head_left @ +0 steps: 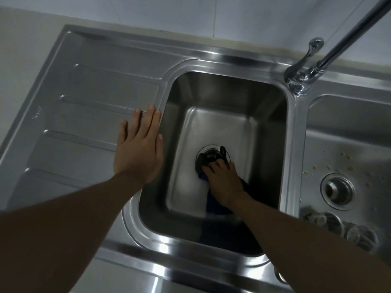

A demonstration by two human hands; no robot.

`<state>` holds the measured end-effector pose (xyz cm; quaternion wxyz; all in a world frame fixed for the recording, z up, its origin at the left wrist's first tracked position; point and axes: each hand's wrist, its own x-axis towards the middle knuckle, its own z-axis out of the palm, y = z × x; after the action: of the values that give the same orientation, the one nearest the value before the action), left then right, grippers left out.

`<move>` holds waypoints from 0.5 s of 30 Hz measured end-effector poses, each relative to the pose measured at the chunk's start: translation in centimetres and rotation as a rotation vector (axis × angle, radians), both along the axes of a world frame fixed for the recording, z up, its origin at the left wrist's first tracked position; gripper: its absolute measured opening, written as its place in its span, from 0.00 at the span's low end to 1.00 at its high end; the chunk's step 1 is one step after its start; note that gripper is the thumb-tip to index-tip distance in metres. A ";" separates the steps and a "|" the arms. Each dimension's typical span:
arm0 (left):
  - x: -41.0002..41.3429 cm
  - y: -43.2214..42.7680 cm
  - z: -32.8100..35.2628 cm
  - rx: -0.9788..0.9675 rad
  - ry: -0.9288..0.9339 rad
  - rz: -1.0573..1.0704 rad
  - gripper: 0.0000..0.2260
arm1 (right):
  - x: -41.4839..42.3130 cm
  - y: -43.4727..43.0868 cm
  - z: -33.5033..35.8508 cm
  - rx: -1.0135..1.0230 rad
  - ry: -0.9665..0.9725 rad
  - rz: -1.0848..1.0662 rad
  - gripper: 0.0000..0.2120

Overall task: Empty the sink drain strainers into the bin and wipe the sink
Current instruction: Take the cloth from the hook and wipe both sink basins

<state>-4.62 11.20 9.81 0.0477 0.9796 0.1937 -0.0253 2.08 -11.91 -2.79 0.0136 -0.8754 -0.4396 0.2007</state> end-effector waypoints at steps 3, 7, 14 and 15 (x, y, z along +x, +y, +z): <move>0.0 0.0 -0.1 0.011 -0.002 -0.002 0.26 | -1.2 0.0 -0.3 0.019 0.010 0.092 0.45; -0.1 0.1 -0.1 0.005 -0.004 -0.006 0.26 | -0.3 0.2 -0.1 0.007 0.042 0.161 0.40; 0.0 0.0 -0.1 0.004 -0.012 -0.002 0.26 | 1.3 2.5 -0.4 0.070 0.039 -0.188 0.41; 0.0 0.0 -0.1 0.003 -0.010 -0.002 0.26 | 0.3 2.5 -0.7 0.098 0.048 -0.110 0.39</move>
<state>-4.63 11.19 9.73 0.0472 0.9799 0.1928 -0.0201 2.41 -9.44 -3.49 0.0778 -0.8914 -0.3997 0.1990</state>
